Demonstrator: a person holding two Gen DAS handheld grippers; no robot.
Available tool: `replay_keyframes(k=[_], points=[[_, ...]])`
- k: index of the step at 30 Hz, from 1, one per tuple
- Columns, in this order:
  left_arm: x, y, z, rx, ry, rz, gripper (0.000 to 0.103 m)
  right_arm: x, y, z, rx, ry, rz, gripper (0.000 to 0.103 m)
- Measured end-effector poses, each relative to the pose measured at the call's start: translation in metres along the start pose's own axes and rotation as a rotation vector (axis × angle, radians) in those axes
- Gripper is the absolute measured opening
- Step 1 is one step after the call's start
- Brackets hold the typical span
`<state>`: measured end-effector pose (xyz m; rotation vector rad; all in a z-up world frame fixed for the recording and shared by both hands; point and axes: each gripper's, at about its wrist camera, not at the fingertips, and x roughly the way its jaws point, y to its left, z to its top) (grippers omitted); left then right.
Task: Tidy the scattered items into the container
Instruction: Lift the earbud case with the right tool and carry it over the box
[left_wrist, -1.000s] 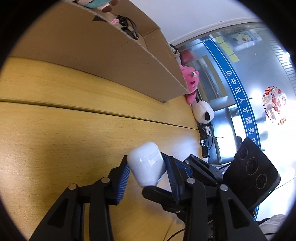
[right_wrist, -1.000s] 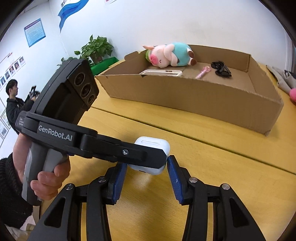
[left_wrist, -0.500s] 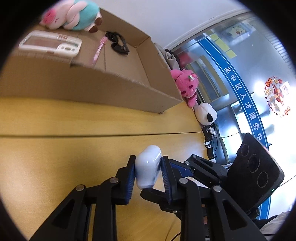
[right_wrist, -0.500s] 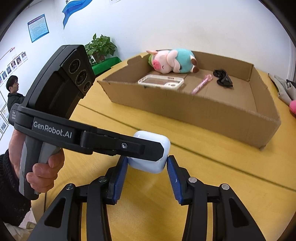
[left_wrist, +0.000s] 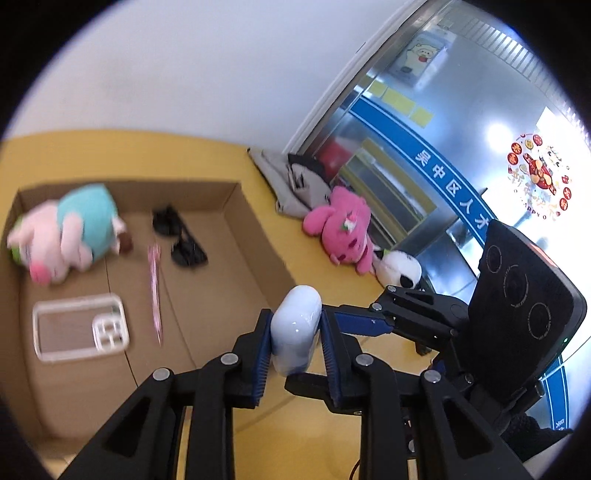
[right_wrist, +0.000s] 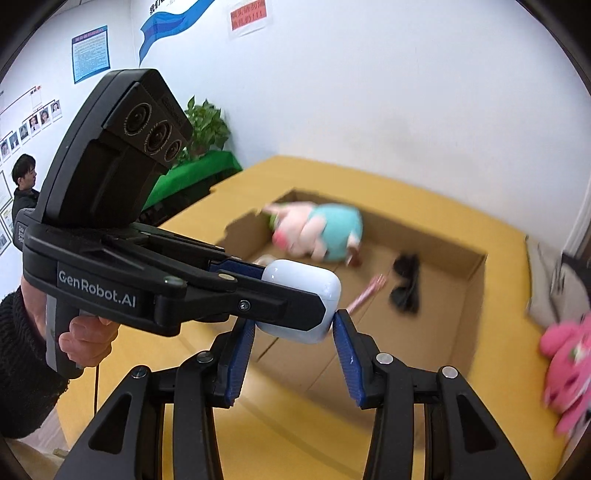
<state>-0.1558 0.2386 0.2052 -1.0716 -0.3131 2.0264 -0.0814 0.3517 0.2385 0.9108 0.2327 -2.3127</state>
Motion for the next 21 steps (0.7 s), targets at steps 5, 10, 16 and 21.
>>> replay_keyframes(k=[5,10,16,21], points=[[0.012,0.012,0.053,0.011,-0.002,0.009,0.024,0.012,-0.038,0.050,-0.006,0.034,0.007,0.047],[0.037,0.029,0.086,-0.020,0.010,0.016,0.024,0.040,-0.068,0.079,0.012,0.102,0.006,0.047],[0.065,0.048,0.085,-0.045,0.043,0.057,0.024,0.078,-0.090,0.072,0.052,0.158,0.045,0.047],[0.097,0.074,0.067,-0.107,0.093,0.053,0.024,0.110,-0.102,0.048,0.090,0.213,0.057,0.047]])
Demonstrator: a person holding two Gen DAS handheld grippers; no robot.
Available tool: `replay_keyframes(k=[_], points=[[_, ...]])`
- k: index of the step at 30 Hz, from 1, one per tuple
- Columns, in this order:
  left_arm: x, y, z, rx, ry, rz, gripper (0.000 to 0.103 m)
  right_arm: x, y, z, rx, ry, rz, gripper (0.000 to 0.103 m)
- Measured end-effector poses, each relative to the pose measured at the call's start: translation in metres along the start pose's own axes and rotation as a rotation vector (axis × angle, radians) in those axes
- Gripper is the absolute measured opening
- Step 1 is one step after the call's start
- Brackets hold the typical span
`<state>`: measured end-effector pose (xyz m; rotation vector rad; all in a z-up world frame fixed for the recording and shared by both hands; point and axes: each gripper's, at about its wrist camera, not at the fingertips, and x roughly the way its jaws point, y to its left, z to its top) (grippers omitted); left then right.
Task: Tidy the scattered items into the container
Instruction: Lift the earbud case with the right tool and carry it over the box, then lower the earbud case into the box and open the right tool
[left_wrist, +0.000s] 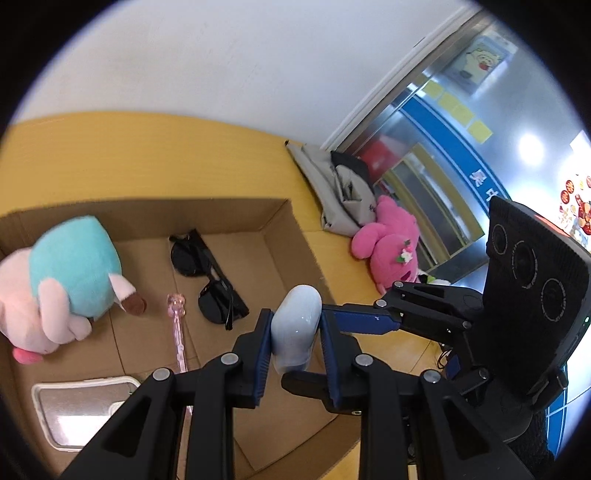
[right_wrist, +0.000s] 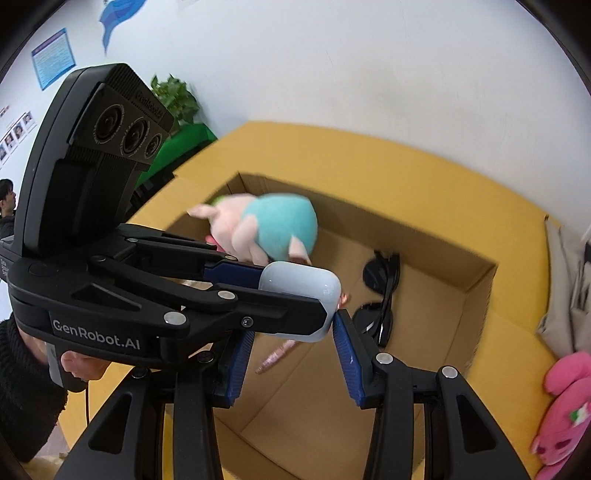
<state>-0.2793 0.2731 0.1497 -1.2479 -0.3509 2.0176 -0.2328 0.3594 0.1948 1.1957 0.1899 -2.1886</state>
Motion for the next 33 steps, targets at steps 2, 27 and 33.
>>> replay_keyframes(k=[2,27,33], points=[[0.015,0.009,-0.005,-0.016,0.023,0.005,0.024,0.017,-0.009,-0.008,0.020,0.029,0.006,0.047],[0.117,0.071,-0.047,-0.153,0.240,0.029,0.023,0.119,-0.050,-0.059,0.171,0.280,-0.033,0.045],[0.119,0.068,-0.049,-0.151,0.237,0.039,0.022,0.123,-0.046,-0.066,0.154,0.294,-0.058,0.044]])
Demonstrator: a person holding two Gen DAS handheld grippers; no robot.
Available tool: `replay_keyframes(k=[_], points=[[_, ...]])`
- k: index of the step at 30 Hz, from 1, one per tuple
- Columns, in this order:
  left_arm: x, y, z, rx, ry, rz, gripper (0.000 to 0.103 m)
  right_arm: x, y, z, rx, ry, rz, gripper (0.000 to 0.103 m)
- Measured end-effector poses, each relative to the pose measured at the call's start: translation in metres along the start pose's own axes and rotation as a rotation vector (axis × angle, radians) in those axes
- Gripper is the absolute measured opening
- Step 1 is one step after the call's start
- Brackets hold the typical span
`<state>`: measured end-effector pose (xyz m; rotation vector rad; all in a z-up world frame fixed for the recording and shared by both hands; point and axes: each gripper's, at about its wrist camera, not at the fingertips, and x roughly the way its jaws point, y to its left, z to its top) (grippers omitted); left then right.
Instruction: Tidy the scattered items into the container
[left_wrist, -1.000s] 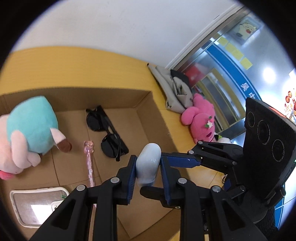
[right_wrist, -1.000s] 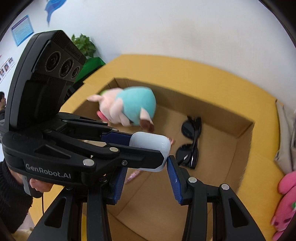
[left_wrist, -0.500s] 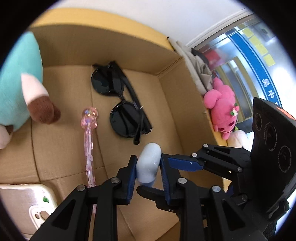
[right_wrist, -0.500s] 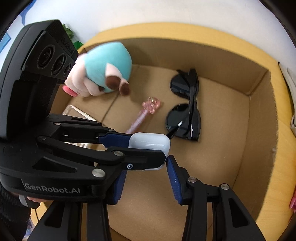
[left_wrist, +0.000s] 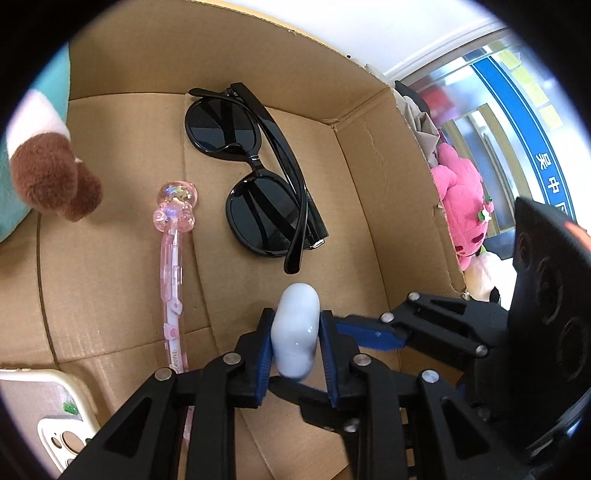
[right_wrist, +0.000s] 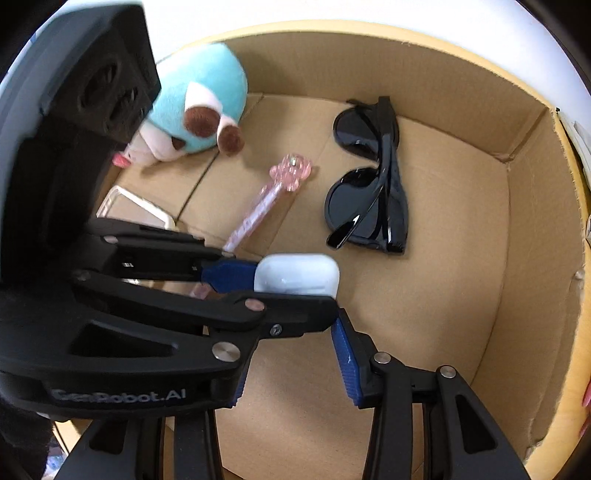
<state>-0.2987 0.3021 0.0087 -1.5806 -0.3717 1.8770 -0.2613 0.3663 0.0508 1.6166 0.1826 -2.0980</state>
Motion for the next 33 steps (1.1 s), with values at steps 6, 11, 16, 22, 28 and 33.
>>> replay_keyframes(k=[6,11,16,22,28,33], points=[[-0.002,-0.003,-0.001,-0.008,-0.016,0.014,0.023,-0.003,0.001,-0.004,0.004,-0.015,-0.018,0.044],[-0.004,-0.003,-0.002,-0.020,-0.037,0.033,0.027,-0.005,0.006,-0.009,-0.019,-0.013,-0.037,0.048],[-0.023,-0.010,-0.004,0.012,-0.109,0.087,0.044,-0.011,0.012,-0.017,-0.039,-0.036,-0.068,0.085],[-0.067,-0.025,-0.017,0.057,-0.226,0.144,0.052,-0.038,0.016,-0.029,-0.024,-0.085,-0.097,0.091],[-0.124,-0.055,-0.056,0.108,-0.419,0.303,0.073,-0.083,0.037,-0.057,-0.020,-0.196,-0.119,0.098],[-0.161,-0.073,-0.109,0.160,-0.551,0.456,0.073,-0.110,0.061,-0.075,0.033,-0.317,-0.136,0.101]])
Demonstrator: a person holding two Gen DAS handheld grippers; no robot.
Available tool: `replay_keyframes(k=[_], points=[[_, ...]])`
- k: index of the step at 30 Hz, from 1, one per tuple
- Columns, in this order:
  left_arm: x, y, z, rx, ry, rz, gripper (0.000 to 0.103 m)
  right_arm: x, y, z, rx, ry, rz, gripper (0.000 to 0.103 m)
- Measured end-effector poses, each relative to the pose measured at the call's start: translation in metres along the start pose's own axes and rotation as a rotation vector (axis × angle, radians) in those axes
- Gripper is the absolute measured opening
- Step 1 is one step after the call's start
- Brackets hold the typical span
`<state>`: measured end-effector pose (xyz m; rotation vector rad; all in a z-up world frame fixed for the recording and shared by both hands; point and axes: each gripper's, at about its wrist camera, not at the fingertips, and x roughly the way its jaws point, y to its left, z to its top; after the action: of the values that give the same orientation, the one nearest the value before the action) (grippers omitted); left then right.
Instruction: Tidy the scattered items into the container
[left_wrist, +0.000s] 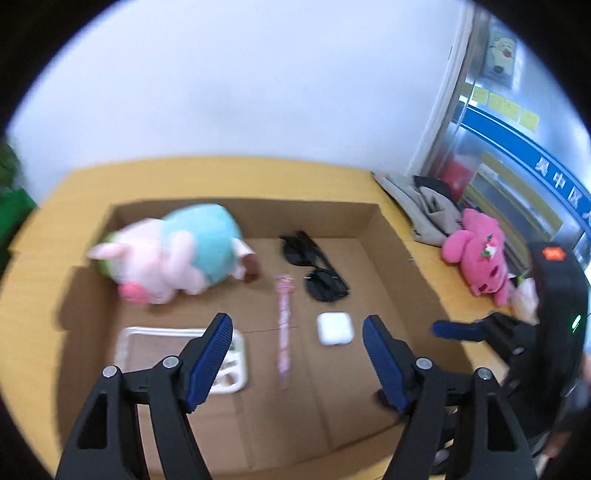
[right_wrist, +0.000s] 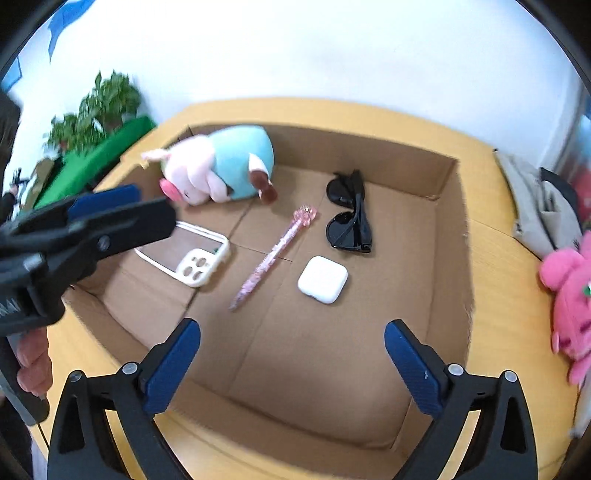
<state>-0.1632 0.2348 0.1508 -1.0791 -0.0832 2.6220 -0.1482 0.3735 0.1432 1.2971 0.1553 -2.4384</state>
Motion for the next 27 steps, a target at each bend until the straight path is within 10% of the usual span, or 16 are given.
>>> replay_keyframes(k=[12,27], points=[[-0.095,0.012,-0.075,-0.040,-0.181,0.325,0.078,-0.065,0.060,-0.068,0.053,-0.225,-0.152,0.103],[-0.123,0.002,-0.105,-0.050,-0.220,0.342,0.078,-0.077,0.089,-0.103,0.076,-0.279,-0.209,0.103]])
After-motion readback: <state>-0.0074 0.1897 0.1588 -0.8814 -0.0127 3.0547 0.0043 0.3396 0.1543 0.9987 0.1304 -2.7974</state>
